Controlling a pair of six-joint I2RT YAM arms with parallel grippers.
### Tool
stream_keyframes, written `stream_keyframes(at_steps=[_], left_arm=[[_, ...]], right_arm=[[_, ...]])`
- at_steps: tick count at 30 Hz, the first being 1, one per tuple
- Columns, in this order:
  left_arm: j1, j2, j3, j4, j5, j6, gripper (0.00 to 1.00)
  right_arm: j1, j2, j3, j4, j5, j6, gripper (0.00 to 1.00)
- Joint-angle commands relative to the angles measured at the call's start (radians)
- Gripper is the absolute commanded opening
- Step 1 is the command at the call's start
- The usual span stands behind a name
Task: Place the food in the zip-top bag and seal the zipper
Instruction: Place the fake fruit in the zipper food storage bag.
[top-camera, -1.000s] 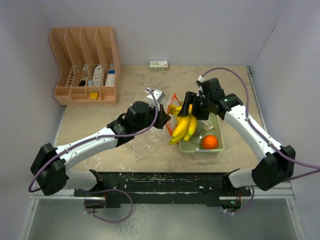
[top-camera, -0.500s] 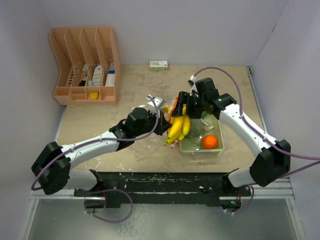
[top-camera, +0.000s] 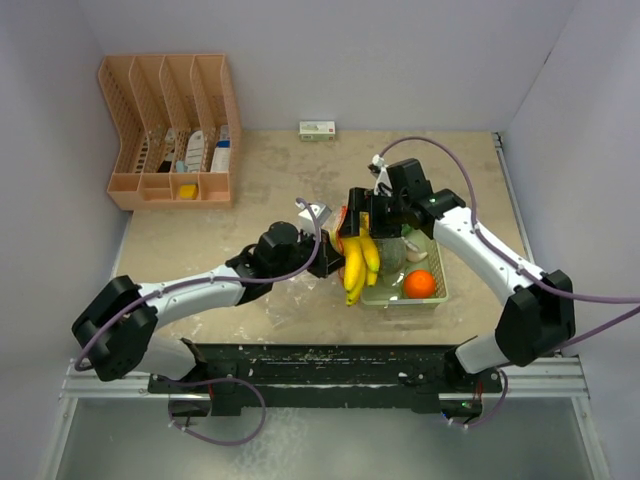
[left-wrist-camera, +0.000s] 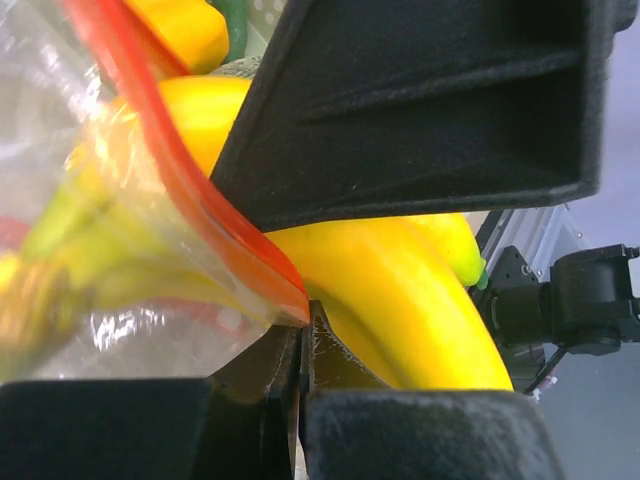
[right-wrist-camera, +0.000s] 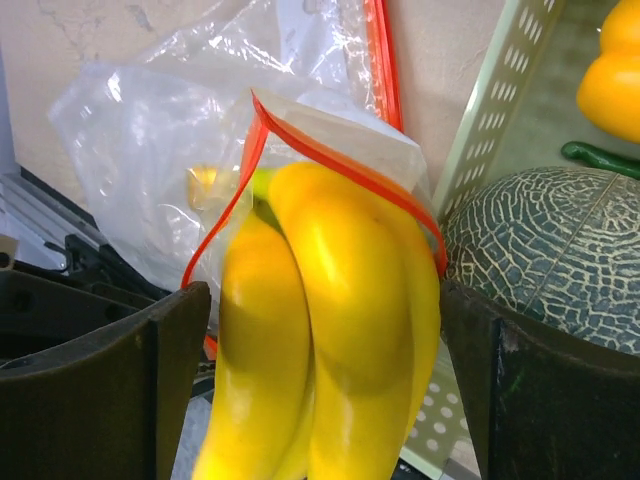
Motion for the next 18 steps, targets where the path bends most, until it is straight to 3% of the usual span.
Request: stream_keyframes(at_steps=[1,15,18], left_arm=[[0.001,0.013,0.030,0.069,0.050,-0.042,0.00],[0.014,0.036,0.063,0.042,0.070,-0.049,0.00],[0.018,0.035,0.072,0.029,0.070,-0.044,0.00]], right_arm=[[0.002,-0.058,0.056,0.034,-0.020,-0.033,1.00],[-0.001,-0.190,0.074,-0.193,0.124,-0.076,1.00],[-0.001,-0.231,0.043,-0.297,0.180,-0.055,0.93]])
